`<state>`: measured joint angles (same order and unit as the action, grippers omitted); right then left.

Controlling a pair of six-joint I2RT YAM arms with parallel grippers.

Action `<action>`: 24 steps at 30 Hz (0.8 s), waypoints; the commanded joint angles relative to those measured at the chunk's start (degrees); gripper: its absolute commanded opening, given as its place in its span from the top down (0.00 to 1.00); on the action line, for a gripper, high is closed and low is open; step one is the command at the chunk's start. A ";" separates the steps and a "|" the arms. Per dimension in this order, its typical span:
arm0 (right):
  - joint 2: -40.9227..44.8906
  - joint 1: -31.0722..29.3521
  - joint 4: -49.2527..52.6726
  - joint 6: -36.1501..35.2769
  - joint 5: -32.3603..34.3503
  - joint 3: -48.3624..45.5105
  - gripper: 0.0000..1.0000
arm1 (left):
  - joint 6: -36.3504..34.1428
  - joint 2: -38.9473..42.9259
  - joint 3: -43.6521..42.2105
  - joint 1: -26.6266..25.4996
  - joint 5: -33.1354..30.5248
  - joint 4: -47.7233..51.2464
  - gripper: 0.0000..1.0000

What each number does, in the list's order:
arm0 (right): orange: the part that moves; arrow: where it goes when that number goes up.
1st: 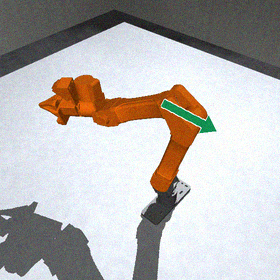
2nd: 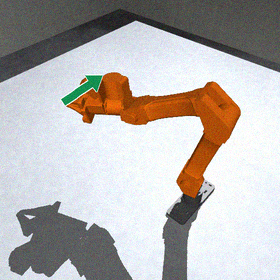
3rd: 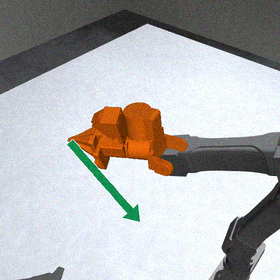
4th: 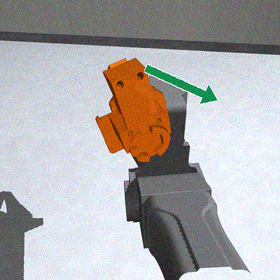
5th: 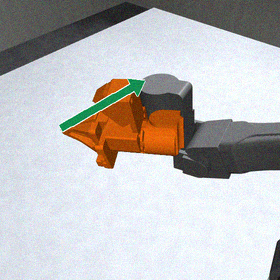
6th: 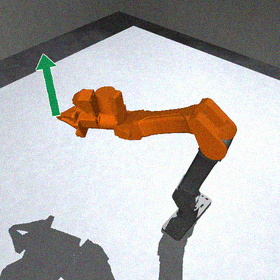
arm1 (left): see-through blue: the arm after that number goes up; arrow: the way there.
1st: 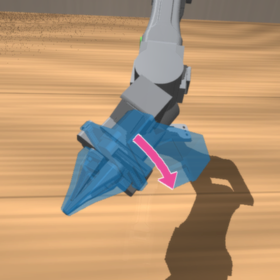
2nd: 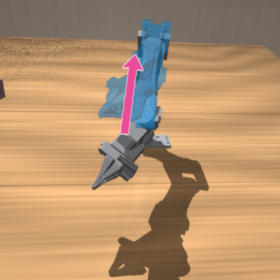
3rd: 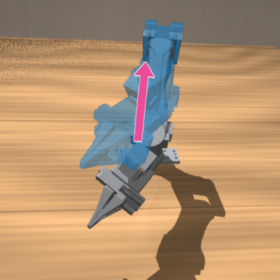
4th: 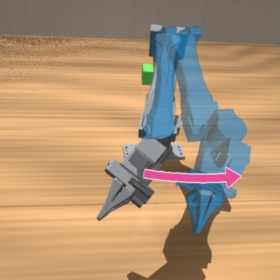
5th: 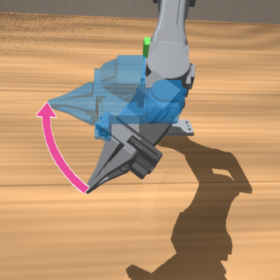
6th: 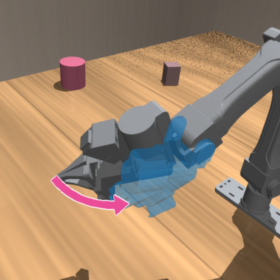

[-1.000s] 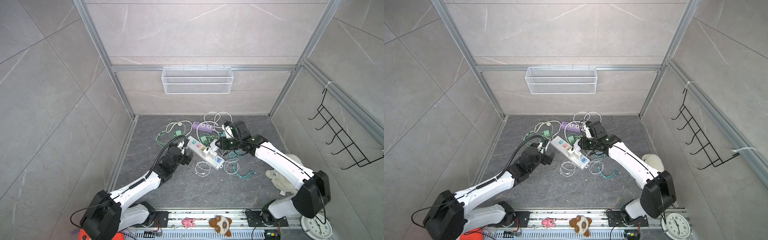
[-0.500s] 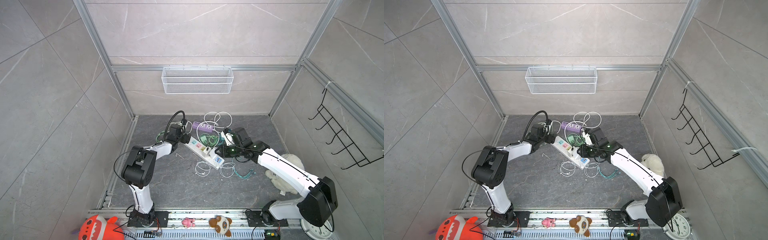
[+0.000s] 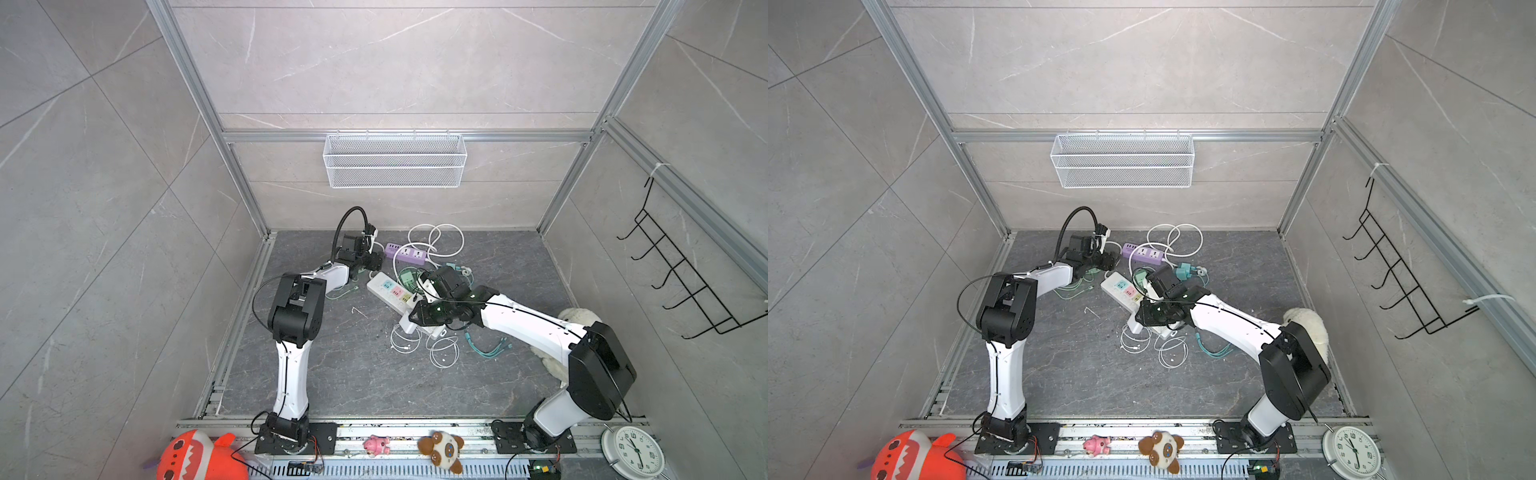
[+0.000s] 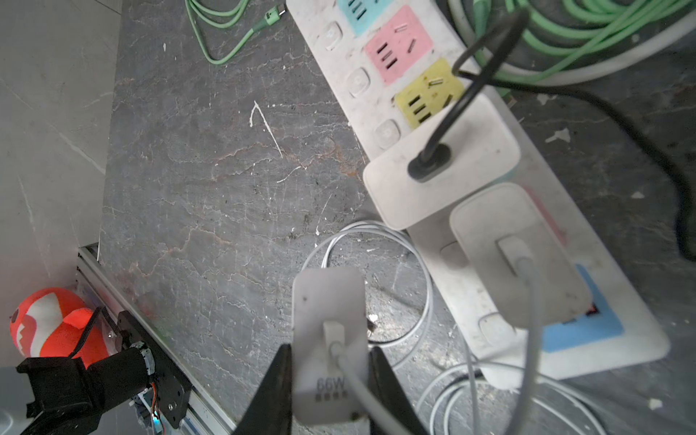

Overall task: Insert the plug
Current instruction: 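Carry the charger toward the strip with right gripper while left gripper withdraws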

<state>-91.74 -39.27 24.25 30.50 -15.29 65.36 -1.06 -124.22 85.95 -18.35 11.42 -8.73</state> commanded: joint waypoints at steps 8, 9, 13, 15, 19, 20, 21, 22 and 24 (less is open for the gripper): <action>-5.52 1.22 -1.36 0.46 2.80 2.56 0.92 | -3.91 -3.31 8.79 -4.24 -9.36 21.47 0.29; -5.87 1.48 -1.48 0.40 2.57 2.49 0.92 | -4.23 -4.00 9.90 -4.85 -10.98 23.16 0.29; -6.51 2.56 -1.84 0.26 2.64 1.71 0.92 | -3.88 -7.10 15.37 -6.17 -14.93 30.79 0.29; -6.49 3.50 -1.69 0.17 2.69 0.95 0.93 | -3.49 -8.07 17.02 -6.30 -15.68 33.65 0.29; -5.88 5.85 -1.50 -0.15 3.24 -0.78 0.93 | -2.43 -7.40 17.36 -6.52 -18.97 38.42 0.32; -5.61 6.57 -1.34 -0.34 3.35 -1.12 0.93 | -2.04 -6.87 16.93 -6.52 -19.86 39.66 0.32; -5.30 7.14 -1.31 -0.49 3.62 -1.53 0.93 | -1.53 -6.25 16.40 -6.52 -20.08 40.90 0.32; -5.10 7.60 -1.08 -0.67 3.93 -1.72 0.93 | -1.04 -5.66 15.64 -6.51 -20.16 41.83 0.33; -4.64 8.54 -0.36 -1.23 4.58 -1.75 0.93 | 0.10 -3.83 13.02 -6.82 -19.45 42.84 0.34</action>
<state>-97.41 -32.12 23.49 30.44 -13.54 64.14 -2.50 -131.24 101.78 -25.02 -6.31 25.61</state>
